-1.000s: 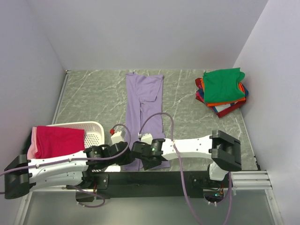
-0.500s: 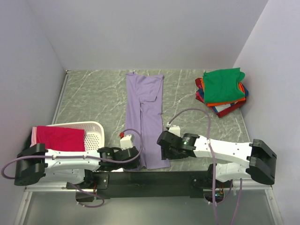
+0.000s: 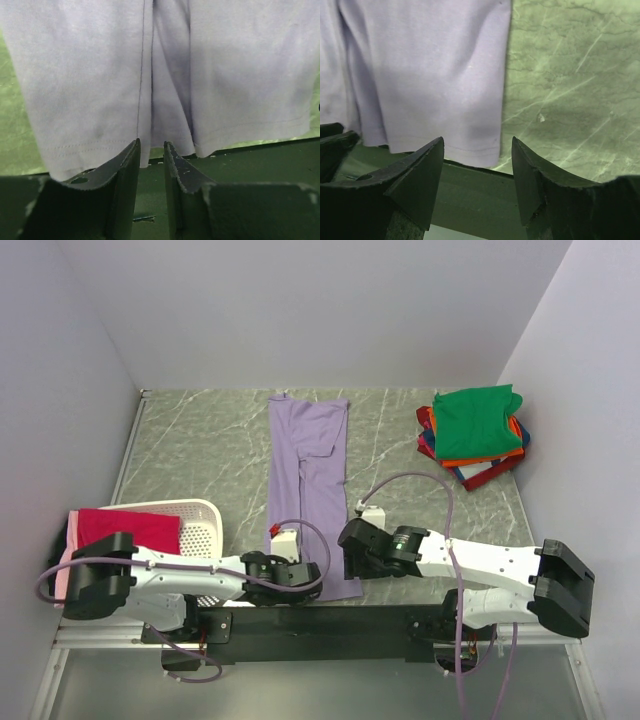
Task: Fold and stack the t-shirts
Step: Fold the tshirt
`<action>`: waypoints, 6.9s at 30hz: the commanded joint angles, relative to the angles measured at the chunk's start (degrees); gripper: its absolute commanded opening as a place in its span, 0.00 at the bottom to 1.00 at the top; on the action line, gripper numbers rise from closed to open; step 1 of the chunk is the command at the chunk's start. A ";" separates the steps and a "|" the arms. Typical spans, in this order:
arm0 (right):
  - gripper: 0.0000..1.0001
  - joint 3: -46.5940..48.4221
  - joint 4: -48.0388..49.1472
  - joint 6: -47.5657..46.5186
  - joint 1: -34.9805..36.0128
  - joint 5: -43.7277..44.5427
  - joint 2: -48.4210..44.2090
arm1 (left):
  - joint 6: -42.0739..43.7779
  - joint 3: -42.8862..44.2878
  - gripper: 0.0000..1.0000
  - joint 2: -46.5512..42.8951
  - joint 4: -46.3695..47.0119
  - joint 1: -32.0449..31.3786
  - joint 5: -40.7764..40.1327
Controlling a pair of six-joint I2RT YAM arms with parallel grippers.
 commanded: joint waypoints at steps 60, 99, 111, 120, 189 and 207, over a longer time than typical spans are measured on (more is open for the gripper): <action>0.64 -1.92 1.96 -0.40 -1.54 1.44 -2.81 | 2.96 10.02 0.00 -0.64 -3.34 -4.21 -6.60; 0.65 -4.91 9.08 2.50 2.32 -5.68 4.66 | -22.43 -7.20 0.38 -8.91 -14.06 -4.13 -2.12; 0.65 -6.23 9.17 3.90 3.20 -6.65 5.18 | -22.61 -9.75 0.39 -11.80 -10.81 -3.77 -4.58; 0.65 -4.82 9.08 4.17 3.82 -6.65 6.42 | -23.57 -14.23 0.39 -15.93 -7.64 -3.60 -3.97; 0.00 14.58 3.37 -12.88 -7.86 1.35 13.44 | 14.98 -8.08 0.00 -18.58 13.78 19.06 -1.16; 0.00 31.02 4.78 -26.68 -21.49 -1.99 30.06 | 37.59 5.62 0.00 -0.12 25.14 41.31 4.21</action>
